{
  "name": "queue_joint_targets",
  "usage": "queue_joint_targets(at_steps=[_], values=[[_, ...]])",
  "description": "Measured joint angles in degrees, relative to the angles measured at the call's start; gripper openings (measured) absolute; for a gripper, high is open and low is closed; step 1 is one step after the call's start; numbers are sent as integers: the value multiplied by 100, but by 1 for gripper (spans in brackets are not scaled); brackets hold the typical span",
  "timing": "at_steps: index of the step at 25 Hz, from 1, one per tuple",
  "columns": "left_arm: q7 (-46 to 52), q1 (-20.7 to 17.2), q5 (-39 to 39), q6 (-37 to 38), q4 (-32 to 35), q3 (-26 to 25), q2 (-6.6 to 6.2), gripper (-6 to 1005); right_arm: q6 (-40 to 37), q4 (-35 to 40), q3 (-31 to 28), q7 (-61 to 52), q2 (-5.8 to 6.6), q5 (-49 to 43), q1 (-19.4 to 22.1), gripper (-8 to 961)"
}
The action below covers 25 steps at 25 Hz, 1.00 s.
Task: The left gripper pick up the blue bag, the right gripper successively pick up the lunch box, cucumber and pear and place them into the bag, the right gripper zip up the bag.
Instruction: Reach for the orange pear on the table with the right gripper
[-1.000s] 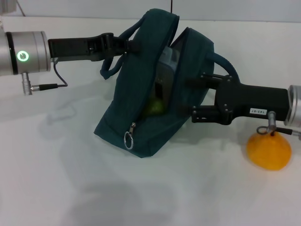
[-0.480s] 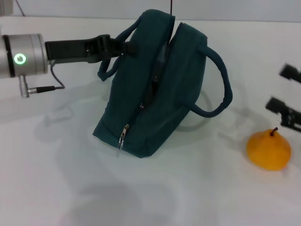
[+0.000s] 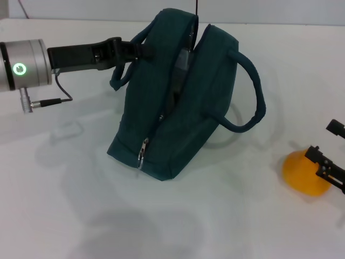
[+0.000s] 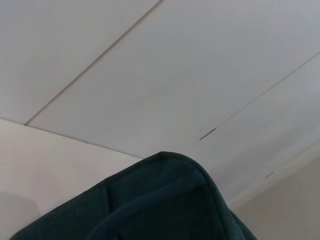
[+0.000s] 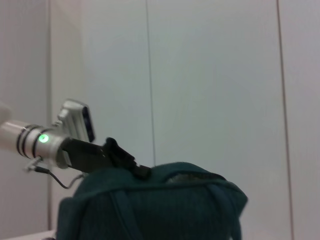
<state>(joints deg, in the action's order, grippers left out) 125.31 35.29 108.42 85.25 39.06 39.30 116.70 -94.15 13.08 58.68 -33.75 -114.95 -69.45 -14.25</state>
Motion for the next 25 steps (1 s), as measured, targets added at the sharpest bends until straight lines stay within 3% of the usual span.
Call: queue_joint_targets(at_steps=[14,25], values=[[-35,-105,-6,0,-4,-1,27,45,240,-426,12,465,-23,73,-86,695],[-42,-136,-6,32,-4,11,28,45,240,-624,20,455,-27,73,-192,512]])
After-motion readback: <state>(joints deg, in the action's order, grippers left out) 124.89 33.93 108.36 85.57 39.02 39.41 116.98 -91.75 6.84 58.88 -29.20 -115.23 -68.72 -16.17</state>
